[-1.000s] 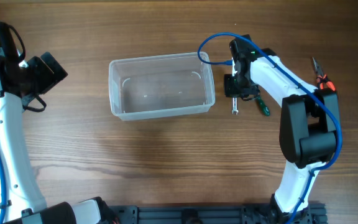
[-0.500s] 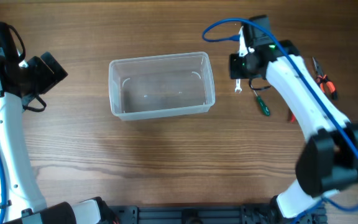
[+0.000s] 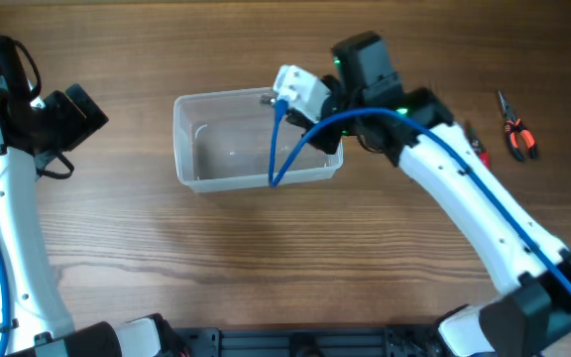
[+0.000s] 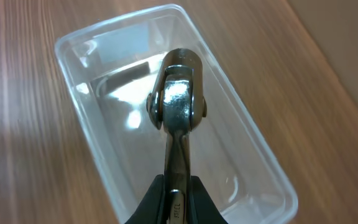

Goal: Pack container
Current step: 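Carry the wrench into the container and open the right gripper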

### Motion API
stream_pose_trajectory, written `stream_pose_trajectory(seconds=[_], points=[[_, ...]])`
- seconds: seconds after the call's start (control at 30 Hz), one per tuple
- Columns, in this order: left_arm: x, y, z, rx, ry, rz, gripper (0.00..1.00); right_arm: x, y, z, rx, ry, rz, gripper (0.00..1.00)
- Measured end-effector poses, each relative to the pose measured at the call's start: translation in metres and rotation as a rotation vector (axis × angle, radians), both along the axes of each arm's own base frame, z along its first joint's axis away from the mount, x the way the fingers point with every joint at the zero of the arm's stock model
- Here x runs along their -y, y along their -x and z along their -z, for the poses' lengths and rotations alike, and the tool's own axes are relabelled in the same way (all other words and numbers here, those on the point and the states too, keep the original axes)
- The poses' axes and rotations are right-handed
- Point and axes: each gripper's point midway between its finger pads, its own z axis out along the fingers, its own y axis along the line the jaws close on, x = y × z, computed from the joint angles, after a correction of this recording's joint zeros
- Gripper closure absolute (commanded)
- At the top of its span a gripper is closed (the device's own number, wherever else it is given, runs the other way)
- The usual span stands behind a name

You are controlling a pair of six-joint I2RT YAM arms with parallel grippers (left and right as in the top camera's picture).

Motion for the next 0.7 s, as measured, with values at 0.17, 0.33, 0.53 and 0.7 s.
stream_pose_trajectory(seconds=[0.17,0.33,0.53,0.7], points=[[0.001,0.002,0.001,-0.010,0.003,0.000,0.00,-0.005,-0.009,0.050,-0.059,0.078,-0.039,0.96],[0.001,0.003,0.001,-0.012,0.004,0.000,0.00,-0.006,-0.016,0.088,-0.107,0.130,-0.050,0.96],[0.001,0.004,0.002,-0.016,0.005,0.000,0.00,-0.007,-0.020,0.120,-0.149,0.164,-0.053,0.96],[0.001,0.004,0.002,-0.017,0.006,0.000,0.00,-0.004,-0.016,0.162,-0.238,0.215,-0.055,0.96]])
